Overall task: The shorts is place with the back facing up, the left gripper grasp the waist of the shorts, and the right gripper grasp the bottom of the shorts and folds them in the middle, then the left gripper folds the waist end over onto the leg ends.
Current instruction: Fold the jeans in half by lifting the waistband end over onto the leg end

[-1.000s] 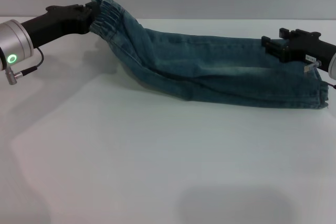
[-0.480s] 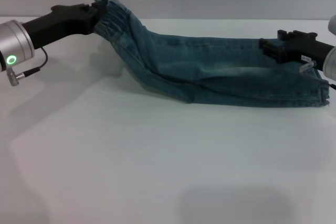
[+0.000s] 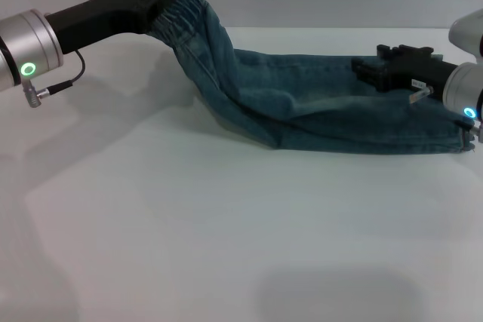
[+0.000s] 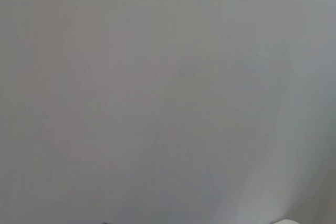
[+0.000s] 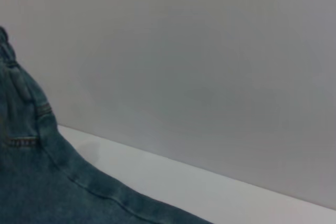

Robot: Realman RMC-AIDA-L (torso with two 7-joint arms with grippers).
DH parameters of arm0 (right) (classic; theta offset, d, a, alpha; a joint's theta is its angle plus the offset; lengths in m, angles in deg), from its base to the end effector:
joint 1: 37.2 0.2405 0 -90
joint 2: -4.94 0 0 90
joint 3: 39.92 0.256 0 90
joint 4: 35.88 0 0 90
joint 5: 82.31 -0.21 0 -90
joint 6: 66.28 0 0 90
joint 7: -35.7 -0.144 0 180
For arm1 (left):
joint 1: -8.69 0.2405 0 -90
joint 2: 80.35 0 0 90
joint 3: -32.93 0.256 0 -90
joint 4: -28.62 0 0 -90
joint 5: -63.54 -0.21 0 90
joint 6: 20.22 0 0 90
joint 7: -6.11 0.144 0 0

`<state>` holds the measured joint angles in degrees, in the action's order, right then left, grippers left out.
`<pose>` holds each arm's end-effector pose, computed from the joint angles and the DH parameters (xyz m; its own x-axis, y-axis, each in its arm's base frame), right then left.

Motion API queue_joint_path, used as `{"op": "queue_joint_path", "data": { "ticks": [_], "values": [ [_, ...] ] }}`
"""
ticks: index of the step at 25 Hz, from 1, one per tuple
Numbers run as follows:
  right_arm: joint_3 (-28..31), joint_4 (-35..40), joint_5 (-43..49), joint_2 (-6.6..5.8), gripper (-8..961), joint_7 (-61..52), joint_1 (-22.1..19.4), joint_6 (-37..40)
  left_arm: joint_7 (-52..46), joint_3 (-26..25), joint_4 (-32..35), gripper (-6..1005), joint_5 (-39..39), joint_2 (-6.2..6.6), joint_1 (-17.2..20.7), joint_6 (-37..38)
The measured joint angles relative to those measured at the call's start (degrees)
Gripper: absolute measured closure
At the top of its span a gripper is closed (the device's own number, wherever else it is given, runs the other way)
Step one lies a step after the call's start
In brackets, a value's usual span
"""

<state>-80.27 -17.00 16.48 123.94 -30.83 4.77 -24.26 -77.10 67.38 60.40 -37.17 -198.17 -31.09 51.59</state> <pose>0.2798 0.4265 -0.0262 0.7820 -0.3746 -0.4982 -0.6222 -0.5149 -0.5897 -0.2248 0.4143 0.0285 0.6236 0.2804 0.7297 0.6466 -0.7096 -0.2799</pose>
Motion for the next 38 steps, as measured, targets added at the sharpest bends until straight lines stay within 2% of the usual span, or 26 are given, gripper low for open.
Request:
{"op": "queue_joint_path", "data": {
  "ticks": [18,33,38],
  "values": [
    [-1.4,-5.2,0.0,0.53,436,0.0,6.5,0.0,0.0,0.0,0.1,979,1.5,-0.13,-3.1,3.2],
    [-1.0,-4.5,0.0,0.19,435,0.0,3.6,-5.4,-0.8,0.0,3.0,979,4.5,-0.13,-4.6,5.5],
    [-1.3,-5.3,0.0,0.3,435,-0.1,4.5,-5.2,-1.2,0.2,3.1,980,5.2,-0.13,-5.2,6.6]
  ]
}}
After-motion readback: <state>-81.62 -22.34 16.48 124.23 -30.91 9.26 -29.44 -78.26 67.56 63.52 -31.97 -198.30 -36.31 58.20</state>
